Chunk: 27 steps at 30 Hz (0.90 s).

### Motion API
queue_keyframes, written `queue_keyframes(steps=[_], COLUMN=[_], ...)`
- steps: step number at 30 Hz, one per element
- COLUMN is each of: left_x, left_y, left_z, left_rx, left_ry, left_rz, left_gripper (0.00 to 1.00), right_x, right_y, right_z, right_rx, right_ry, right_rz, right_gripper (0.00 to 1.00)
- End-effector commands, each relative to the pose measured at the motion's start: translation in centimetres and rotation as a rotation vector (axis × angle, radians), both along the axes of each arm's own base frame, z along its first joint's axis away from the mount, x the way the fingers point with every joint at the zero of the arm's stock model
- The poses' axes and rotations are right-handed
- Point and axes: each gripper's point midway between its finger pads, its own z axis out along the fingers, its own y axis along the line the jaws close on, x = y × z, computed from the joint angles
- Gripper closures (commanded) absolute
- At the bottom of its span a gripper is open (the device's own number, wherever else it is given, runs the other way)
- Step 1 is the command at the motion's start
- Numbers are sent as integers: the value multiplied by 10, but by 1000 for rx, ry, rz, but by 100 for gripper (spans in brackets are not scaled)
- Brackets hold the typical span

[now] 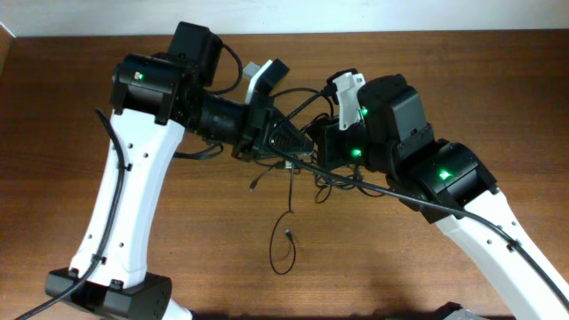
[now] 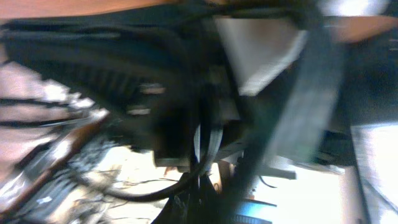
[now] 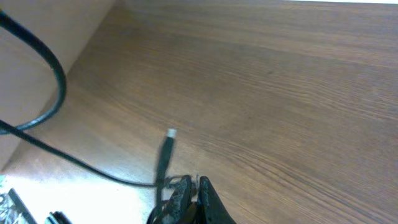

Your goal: Untangle cables

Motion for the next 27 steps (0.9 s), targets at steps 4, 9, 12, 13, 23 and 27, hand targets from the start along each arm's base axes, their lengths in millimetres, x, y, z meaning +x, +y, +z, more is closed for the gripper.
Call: queue_keyframes(steps=[4,9,12,13,23,27], left_x=[35,45,54,57,68,67], left_y=[74,103,132,144,218,229], left_z=[-83,-95,-101,-102,-100,-100], left_rx=[681,862,1024,1084,1274,1280], left_ry=[-177,-148,-120,-122,-49,-25], left_rz=[177,302,444,492,753,777], left_gripper=[100,100,100,100,100,100], right_x=[8,1,-3,-4,-7,-7], right_y=[-90,-138,-157,-162,-165,-173], right_z=[31,10,0,-2,43,68], right_rx=[-46,-110,-134,-120,1,37], right_ry=[-71,38,92,111,7,-53], right_rz=[-324,-444,-494,-523,-544,-602], right_gripper=[96,96,96,96,96,96])
